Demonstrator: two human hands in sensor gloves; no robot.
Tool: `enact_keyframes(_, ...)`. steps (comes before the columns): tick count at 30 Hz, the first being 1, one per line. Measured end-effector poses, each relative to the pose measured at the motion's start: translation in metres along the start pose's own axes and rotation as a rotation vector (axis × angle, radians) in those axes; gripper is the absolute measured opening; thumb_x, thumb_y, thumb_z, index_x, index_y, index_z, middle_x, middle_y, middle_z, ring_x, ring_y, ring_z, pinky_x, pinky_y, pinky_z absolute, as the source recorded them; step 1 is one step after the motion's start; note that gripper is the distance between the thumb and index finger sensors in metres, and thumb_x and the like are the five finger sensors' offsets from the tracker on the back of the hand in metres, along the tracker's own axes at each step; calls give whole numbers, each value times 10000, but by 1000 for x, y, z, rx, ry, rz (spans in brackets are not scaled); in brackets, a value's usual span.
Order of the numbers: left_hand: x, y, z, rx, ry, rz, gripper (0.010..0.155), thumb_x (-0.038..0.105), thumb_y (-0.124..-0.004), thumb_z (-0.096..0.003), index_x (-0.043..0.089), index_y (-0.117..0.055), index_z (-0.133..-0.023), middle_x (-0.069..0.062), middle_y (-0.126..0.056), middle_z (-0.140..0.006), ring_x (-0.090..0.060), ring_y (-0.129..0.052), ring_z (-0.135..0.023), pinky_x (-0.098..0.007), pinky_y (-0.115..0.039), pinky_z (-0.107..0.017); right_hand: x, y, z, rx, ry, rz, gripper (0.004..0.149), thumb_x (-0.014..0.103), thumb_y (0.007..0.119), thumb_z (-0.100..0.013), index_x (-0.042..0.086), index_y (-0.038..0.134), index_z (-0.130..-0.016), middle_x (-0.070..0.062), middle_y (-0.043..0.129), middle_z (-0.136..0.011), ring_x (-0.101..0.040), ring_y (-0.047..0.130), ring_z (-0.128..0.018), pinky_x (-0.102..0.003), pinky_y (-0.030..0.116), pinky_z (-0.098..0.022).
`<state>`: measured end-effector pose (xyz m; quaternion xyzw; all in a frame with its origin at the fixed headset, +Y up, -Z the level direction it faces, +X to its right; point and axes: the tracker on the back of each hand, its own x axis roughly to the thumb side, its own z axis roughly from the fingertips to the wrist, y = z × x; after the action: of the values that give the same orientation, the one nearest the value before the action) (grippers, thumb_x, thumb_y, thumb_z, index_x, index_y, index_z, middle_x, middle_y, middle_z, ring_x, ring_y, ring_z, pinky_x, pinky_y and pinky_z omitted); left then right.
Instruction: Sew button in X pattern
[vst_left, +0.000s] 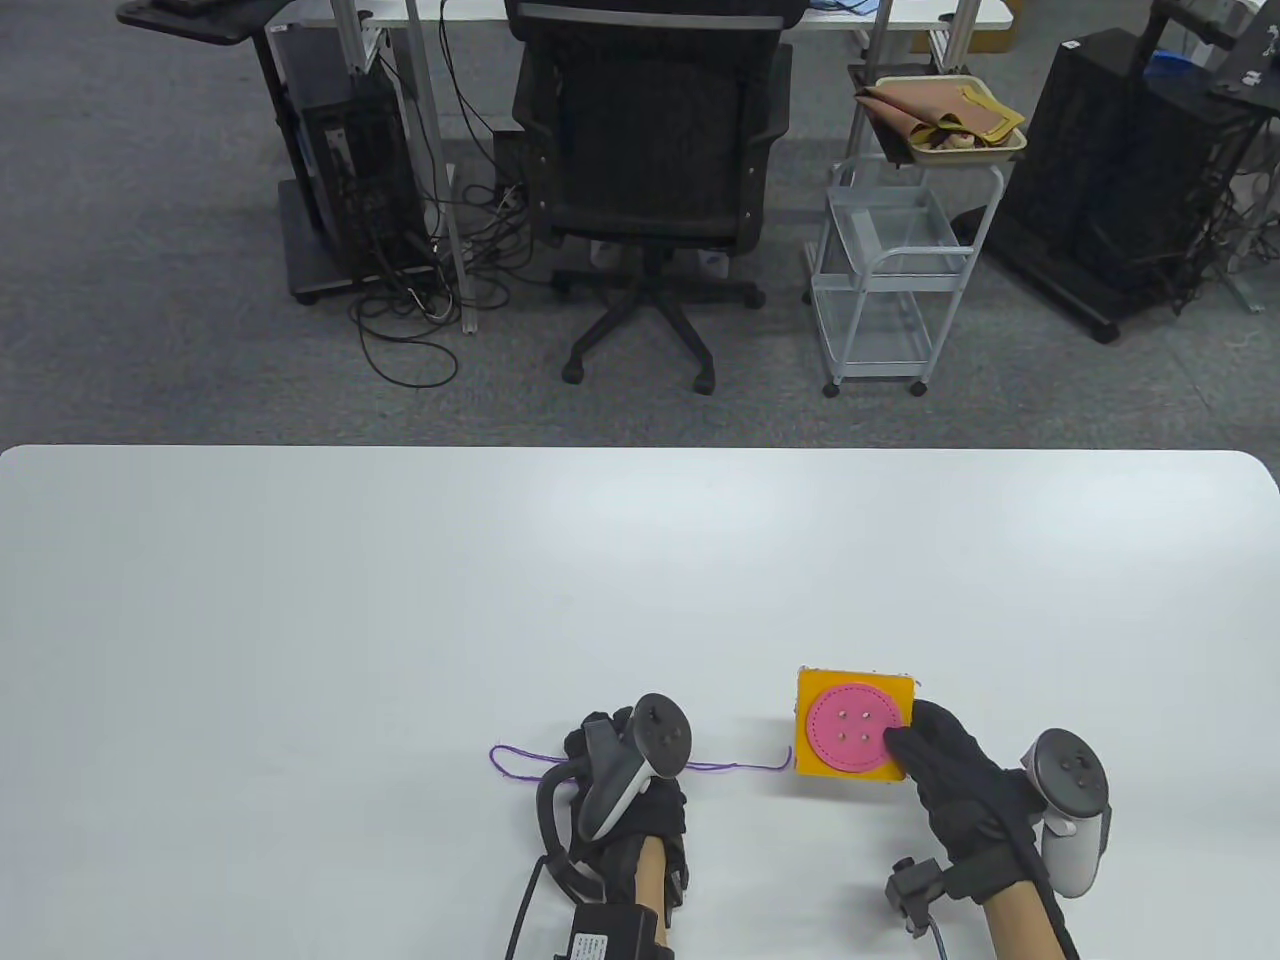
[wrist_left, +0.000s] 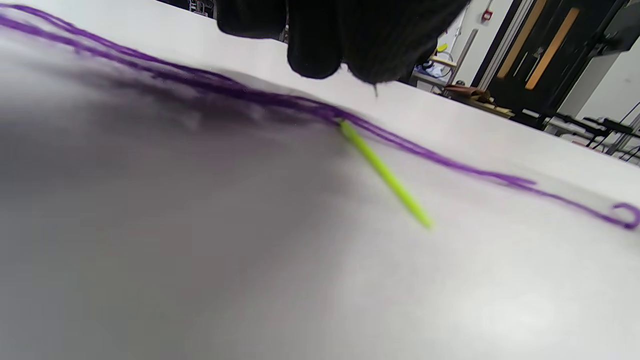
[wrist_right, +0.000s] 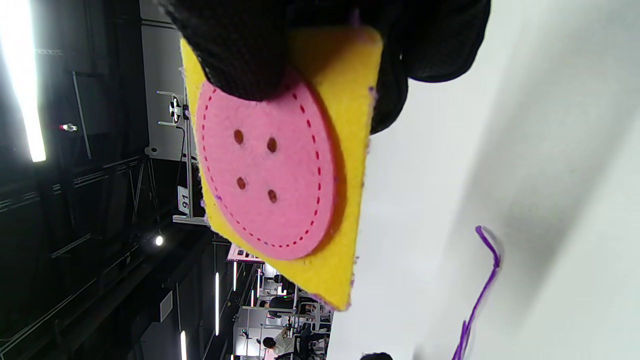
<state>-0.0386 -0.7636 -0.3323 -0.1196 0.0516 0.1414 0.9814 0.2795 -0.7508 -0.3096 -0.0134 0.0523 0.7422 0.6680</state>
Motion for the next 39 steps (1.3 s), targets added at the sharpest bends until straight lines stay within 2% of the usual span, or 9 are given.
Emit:
enact_keyframes(6, -1, -7, -3, -50, 27, -29, 521, 188, -726, -497, 226, -672, -1014, -103, -600, -1087, -442, -517, -1032, -615, -356, -723, 0, 0, 0, -5, 1, -3, 392, 312, 703, -543, 265, 659, -930, -43, 813, -879, -226, 809, -795, -516, 561, -790)
enact_keyframes(13, -2, -11, -6, -114, 43, -35, 549, 223, -762, -493, 232, -589, -1014, -100, -496, -1091, -437, -465, -1033, -626, -332, -724, 0, 1, 0, -3, 3, -6, 392, 312, 703, -543, 264, 659, -930, -45, 813, -879, -227, 808, -796, -518, 562, -789)
enact_keyframes(25, -4, -9, -5, -76, 70, -68, 408, 287, -783, -484, 205, -713, -878, -78, -614, -992, -386, -547, -980, -621, -428, -714, -1, 2, 0, -2, 13, -8, 393, 314, 702, -543, 263, 657, -930, -47, 814, -877, -228, 808, -795, -518, 563, -787)
enact_keyframes(29, -6, -8, -5, -69, 59, -67, 387, 305, -788, -480, 203, -736, -849, -70, -639, -961, -370, -566, -962, -606, -492, -698, -1, 3, 0, -3, 16, -14, 394, 316, 701, -544, 261, 657, -931, -46, 814, -877, -229, 809, -794, -519, 563, -786)
enact_keyframes(39, -9, -7, -5, -64, 27, -42, 363, 295, -779, -482, 183, -774, -827, -74, -677, -938, -374, -593, -944, -610, -507, -691, -1, 3, 1, -2, 20, -23, 394, 317, 700, -545, 259, 655, -932, -47, 813, -877, -228, 810, -792, -519, 563, -786)
